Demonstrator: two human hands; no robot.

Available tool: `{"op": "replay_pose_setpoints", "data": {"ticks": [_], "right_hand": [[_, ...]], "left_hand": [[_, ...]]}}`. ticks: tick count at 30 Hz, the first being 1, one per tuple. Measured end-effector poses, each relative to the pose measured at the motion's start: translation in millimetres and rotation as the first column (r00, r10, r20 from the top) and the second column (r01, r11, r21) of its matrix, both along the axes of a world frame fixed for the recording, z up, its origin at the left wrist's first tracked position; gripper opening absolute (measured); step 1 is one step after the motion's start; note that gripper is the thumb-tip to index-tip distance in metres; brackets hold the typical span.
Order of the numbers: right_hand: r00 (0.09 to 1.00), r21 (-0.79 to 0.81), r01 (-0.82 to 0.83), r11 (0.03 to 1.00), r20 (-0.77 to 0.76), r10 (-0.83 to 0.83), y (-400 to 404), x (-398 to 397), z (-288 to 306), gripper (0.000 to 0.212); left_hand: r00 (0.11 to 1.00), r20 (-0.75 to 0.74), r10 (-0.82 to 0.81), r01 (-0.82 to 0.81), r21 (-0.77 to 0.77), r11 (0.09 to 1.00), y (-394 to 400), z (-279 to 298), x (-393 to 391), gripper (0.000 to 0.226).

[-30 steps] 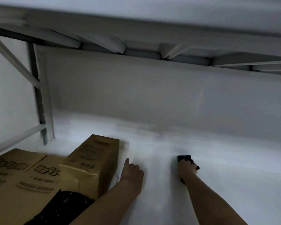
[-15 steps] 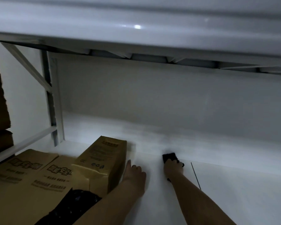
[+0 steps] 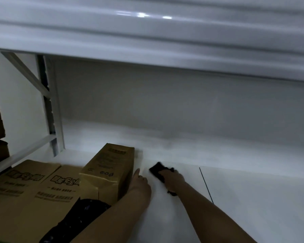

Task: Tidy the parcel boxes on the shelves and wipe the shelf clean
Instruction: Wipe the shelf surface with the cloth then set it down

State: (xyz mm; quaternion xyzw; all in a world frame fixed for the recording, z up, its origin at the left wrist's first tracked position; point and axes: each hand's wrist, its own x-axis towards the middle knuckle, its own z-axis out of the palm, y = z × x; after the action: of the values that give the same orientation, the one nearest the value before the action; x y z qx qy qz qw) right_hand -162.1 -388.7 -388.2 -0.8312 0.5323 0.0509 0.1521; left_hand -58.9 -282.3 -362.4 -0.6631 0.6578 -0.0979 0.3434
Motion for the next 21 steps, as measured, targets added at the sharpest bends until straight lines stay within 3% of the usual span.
{"op": "replay_pose_setpoints", "data": {"ticks": [2,6,9,12,14,16,18,21], "right_hand": [[0.986,-0.193,0.119,0.974,-0.093,-0.139,2,-17,-4,0.043],[0.973,-0.211,0.174,0.962,-0.115,-0.201,23,-11,-7,0.042],[0.998,-0.154,0.02,0.988,-0.052,-0.029,40,16,-9,0.045],[0.966,-0.101,-0.255,0.962,0.022,0.258,49,23,-13,0.052],[0.959,-0.077,-0.27,0.96,0.067,0.275,51,13,-14,0.053],[0.978,-0.141,-0.199,0.97,0.038,0.206,46,-6,-15,0.051],[0.999,-0.23,-0.043,0.972,-0.036,0.036,41,-19,-16,0.047],[0.988,-0.235,0.145,0.961,-0.023,-0.154,44,-11,-18,0.043]], "left_hand": [[1.0,-0.023,0.005,-0.006,-0.018,1.0,2,-3,0,0.056],[0.999,0.037,0.016,-0.017,0.026,1.0,5,-1,4,0.054],[0.994,0.113,-0.002,-0.005,0.061,0.998,9,3,2,0.059],[0.987,0.161,-0.013,0.005,0.049,0.999,12,2,1,0.064],[0.98,0.194,-0.045,0.032,0.066,0.997,16,0,3,0.068],[0.974,0.218,-0.057,0.035,0.102,0.994,19,-1,1,0.068],[0.98,0.194,-0.046,0.027,0.097,0.995,22,-3,0,0.065],[0.983,0.168,-0.074,0.057,0.101,0.993,30,0,-2,0.064]]}}
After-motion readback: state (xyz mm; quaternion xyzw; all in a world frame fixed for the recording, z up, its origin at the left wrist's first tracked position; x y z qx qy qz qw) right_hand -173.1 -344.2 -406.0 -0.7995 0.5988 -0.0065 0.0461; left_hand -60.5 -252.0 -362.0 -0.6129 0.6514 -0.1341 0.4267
